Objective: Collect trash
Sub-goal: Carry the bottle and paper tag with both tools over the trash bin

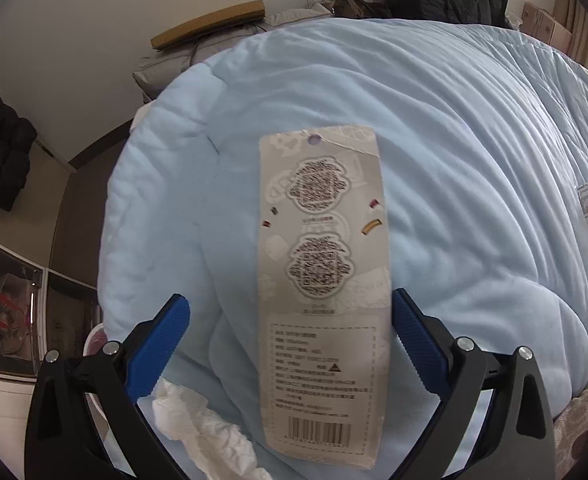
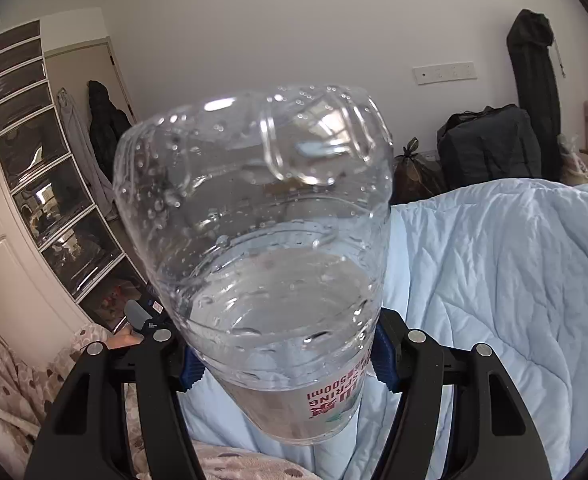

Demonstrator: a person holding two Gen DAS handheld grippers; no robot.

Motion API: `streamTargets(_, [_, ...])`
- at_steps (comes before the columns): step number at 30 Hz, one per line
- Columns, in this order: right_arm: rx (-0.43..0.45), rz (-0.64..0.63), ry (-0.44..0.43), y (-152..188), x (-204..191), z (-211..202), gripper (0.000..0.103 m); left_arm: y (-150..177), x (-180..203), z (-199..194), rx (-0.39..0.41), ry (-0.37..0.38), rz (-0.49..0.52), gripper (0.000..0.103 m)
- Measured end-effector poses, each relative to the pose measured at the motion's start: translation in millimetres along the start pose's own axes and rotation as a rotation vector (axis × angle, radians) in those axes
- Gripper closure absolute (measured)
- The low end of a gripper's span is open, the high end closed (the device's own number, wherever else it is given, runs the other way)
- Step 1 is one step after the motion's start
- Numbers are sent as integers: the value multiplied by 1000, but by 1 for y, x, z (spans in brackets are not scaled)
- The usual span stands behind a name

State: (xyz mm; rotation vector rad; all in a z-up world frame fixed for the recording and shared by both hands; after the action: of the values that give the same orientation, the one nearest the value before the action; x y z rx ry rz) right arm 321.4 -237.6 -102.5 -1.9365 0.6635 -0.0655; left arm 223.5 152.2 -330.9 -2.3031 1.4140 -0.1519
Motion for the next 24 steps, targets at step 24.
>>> streamTargets(24, [4, -40, -8, -3, -21, 13, 40, 16, -55, 54, -227, 268, -200, 5])
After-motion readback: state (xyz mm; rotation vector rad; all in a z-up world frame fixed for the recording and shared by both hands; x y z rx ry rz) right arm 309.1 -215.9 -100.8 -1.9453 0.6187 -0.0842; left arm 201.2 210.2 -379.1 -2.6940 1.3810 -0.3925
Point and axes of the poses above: each gripper's, at about its wrist camera, not at the fingertips, and z roughly the way its jaws point, x to its right, y to its underside, the point moved 9 cm from there along z, roughly the way its jaws point, and after that the axes turned 8 degrees about -z, right-handed, at the moved point
